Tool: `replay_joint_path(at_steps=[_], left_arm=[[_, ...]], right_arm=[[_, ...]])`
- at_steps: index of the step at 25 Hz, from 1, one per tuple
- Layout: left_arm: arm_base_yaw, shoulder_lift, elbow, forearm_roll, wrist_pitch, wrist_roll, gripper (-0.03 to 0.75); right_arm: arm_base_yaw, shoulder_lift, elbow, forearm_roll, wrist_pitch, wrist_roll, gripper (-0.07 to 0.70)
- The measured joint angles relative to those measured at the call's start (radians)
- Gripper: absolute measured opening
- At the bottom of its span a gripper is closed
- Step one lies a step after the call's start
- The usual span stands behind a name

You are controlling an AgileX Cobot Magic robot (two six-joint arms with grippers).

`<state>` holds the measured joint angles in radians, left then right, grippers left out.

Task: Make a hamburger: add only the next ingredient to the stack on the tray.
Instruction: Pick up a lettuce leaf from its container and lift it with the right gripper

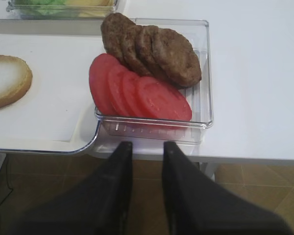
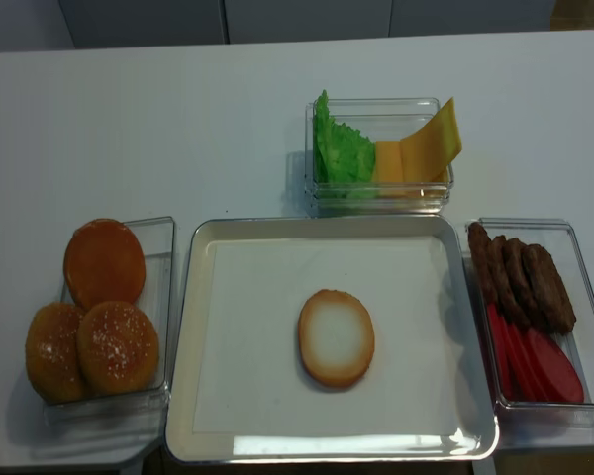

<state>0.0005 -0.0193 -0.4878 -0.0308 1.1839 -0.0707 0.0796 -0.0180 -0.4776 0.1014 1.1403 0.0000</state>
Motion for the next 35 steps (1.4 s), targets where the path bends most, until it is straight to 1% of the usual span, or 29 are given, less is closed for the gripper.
replay_joint_path(at_steps=[33,35], left_arm=[[0.000,0.000,0.000,0.000,0.000,0.000,0.216],[0.000,0.000,0.000,0.000,0.000,0.000,0.216]], right_arm=[[0.000,0.000,0.000,0.000,0.000,0.000,0.164],[0.000,0.000,0.000,0.000,0.000,0.000,0.175]])
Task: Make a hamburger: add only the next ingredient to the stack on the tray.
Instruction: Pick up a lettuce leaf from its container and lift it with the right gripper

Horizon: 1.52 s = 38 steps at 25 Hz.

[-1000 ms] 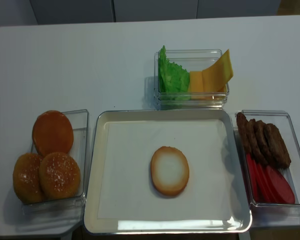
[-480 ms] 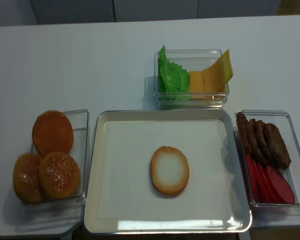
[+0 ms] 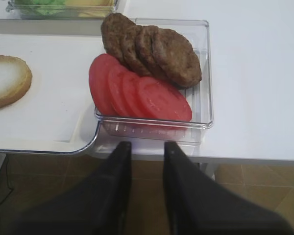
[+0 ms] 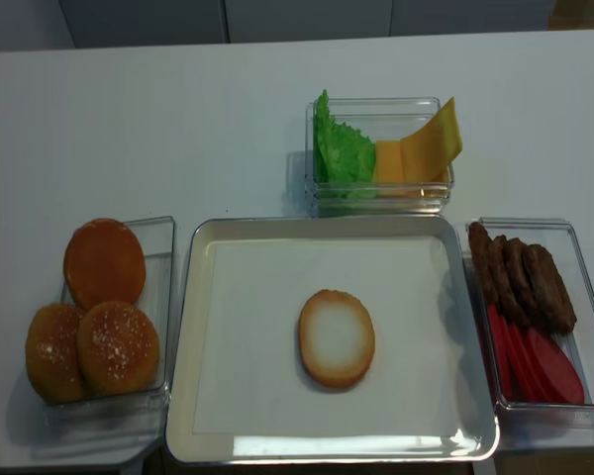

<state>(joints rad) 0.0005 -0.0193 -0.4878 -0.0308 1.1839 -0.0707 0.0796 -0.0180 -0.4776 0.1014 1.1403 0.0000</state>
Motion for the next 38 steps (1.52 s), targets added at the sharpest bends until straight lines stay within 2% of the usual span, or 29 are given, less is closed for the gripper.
replay_joint_path(at_steps=[2,6,8,13,17,21,24,26,29,34,38], left_arm=[[0.000,0.000,0.000,0.000,0.000,0.000,0.216],[0.000,0.000,0.000,0.000,0.000,0.000,0.216],[0.000,0.000,0.000,0.000,0.000,0.000,0.216],[0.000,0.000,0.000,0.000,0.000,0.000,0.216],[0.000,0.000,0.000,0.000,0.000,0.000,0.216],[0.000,0.000,0.000,0.000,-0.001,0.000,0.216],[0.000,0.000,0.000,0.000,-0.001,0.000,0.216],[0.000,0.000,0.000,0.000,-0.001,0.000,0.216],[0.000,0.000,0.000,0.000,-0.001,0.000,0.216],[0.000,0.000,0.000,0.000,-0.001,0.000,0.216],[0.000,0.000,0.000,0.000,-0.001,0.000,0.216]], right_arm=[[0.000,0.000,0.000,0.000,0.000,-0.008,0.244],[0.000,0.000,0.000,0.000,-0.004,0.000,0.445],[0.000,0.000,-0.006,0.001,-0.033,0.049,0.478],[0.000,0.069,-0.043,0.062,-0.138,0.089,0.483],[0.000,0.253,-0.059,0.143,-0.190,0.093,0.479],[0.000,0.451,-0.065,0.169,-0.297,0.089,0.417],[0.000,0.589,-0.093,0.228,-0.390,0.047,0.403],[0.000,0.687,-0.134,0.278,-0.431,-0.024,0.400],[0.000,0.834,-0.220,0.350,-0.456,-0.109,0.398],[0.000,1.096,-0.405,0.502,-0.461,-0.262,0.398],[0.032,1.305,-0.566,0.590,-0.464,-0.354,0.398]])
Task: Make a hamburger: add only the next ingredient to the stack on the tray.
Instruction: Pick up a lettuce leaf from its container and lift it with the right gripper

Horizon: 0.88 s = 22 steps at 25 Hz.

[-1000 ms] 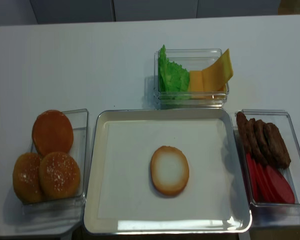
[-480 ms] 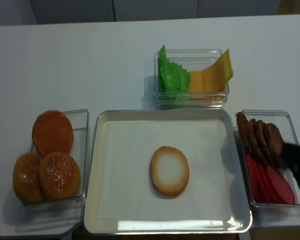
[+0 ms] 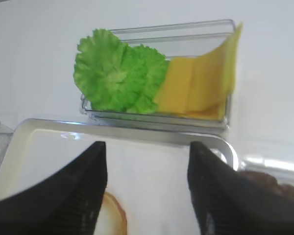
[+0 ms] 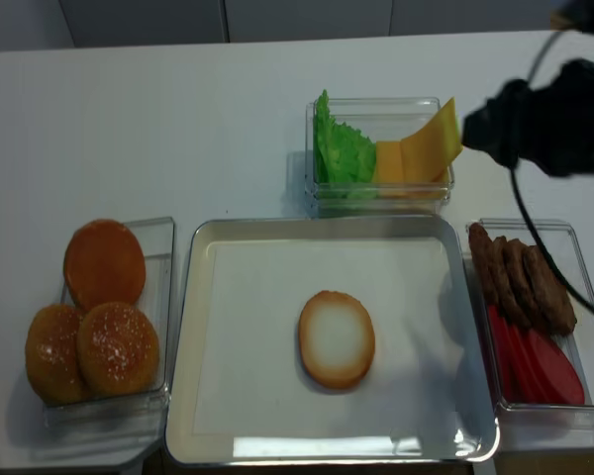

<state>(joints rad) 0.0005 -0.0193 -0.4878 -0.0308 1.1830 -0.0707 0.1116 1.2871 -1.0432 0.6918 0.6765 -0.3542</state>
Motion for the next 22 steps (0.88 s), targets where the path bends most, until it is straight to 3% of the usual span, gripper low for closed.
replay_joint_path(at_steps=[13,22], left_arm=[[0.000,0.000,0.000,0.000,0.000,0.000,0.216],[0.000,0.000,0.000,-0.001,-0.001,0.000,0.216]], right_arm=[[0.183,0.554,-0.479,0.053,0.002,-0.046,0.398],[0.237,0.737,-0.654,0.067,0.008,-0.046,0.398]])
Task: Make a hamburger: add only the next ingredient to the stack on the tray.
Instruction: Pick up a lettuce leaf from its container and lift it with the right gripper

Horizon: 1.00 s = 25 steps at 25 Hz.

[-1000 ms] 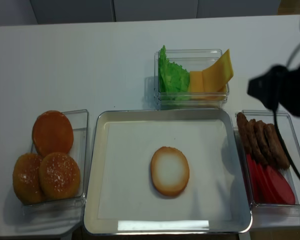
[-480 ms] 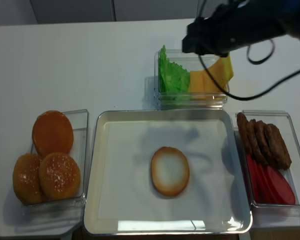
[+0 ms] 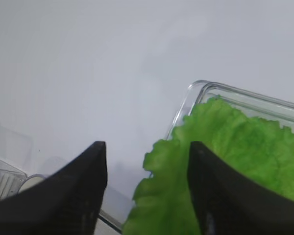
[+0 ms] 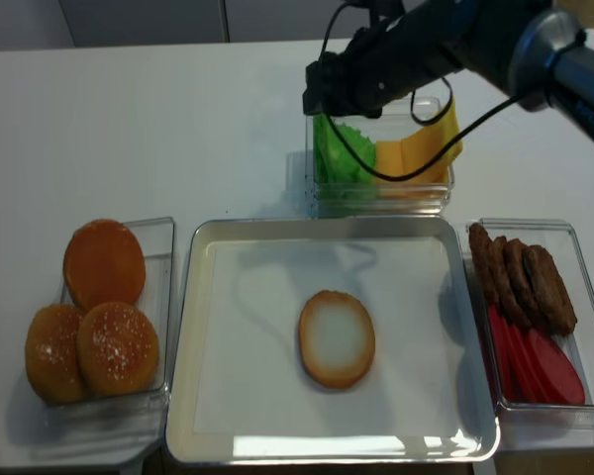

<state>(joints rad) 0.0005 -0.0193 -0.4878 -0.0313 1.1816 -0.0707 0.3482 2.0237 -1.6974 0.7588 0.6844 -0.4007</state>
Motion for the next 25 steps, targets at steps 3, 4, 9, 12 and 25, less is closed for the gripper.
replay_joint_path(at_steps=[3,4,9,12,25], left_arm=[[0.000,0.000,0.000,0.000,0.000,0.000,0.216],[0.000,0.000,0.000,0.000,0.000,0.000,0.216],[0.000,0.000,0.000,0.000,0.000,0.000,0.216],[0.000,0.000,0.000,0.000,0.000,0.000,0.216],[0.000,0.000,0.000,0.000,0.000,0.000,0.216]], right_arm=[[0.002,0.016,-0.007,0.004,0.002,0.000,0.394],[0.002,0.018,-0.007,0.004,0.003,0.000,0.383],[0.002,0.018,-0.007,-0.004,0.013,0.000,0.241],[0.002,0.018,-0.007,-0.004,0.019,0.000,0.186],[0.002,0.018,-0.009,-0.035,0.030,0.000,0.020]])
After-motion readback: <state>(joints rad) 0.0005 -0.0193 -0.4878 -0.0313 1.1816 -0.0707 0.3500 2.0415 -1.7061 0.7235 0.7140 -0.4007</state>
